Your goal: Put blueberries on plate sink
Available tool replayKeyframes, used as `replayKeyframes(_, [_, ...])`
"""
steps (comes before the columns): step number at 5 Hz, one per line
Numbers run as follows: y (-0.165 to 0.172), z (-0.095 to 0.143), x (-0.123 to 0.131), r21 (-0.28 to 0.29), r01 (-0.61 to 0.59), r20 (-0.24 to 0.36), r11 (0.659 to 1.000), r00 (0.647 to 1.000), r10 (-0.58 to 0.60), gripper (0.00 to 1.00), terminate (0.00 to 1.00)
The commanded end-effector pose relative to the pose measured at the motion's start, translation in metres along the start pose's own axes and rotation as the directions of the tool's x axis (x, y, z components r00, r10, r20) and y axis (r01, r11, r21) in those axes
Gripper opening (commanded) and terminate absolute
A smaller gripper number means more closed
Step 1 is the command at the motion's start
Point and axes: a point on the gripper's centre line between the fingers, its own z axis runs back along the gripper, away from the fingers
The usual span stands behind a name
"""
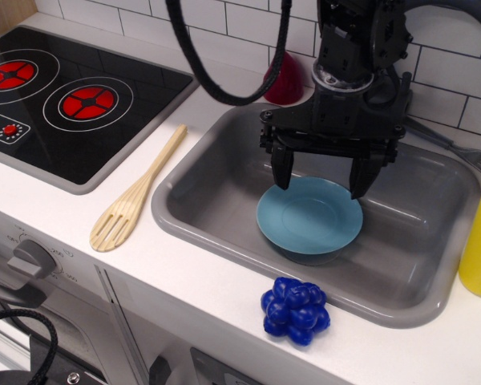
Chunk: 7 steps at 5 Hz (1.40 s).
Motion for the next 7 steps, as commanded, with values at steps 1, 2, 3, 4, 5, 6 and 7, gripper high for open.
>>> replayKeyframes(1, [0.000, 0.000, 0.000, 0.000, 0.000, 0.000, 1.000, 1.000, 0.000, 1.00, 0.00])
replayKeyframes(2, [-0.002, 0.008, -0.015, -0.039, 0.056, -0.045, 0.998, 0.997, -0.058, 1.00, 0.00])
replayKeyframes(3, [0.002, 0.023, -0.029, -0.087, 0.102, -0.047, 0.991, 0.993, -0.107, 1.00, 0.00])
replayKeyframes(4, [0.006, 0.038, -0.047, -0.126, 0.146, -0.073, 0.981, 0.985, -0.156, 1.00, 0.00])
replayKeyframes(5, [0.011, 0.050, -0.071, -0.140, 0.212, -0.064, 0.967, 0.973, -0.223, 1.00, 0.00])
replayKeyframes(6, [0.009, 0.054, -0.090, -0.151, 0.276, -0.046, 0.949, 0.957, -0.285, 1.00, 0.00])
replayKeyframes(7, [0.008, 0.053, -0.102, -0.149, 0.311, -0.045, 0.939, 0.946, -0.321, 1.00, 0.00])
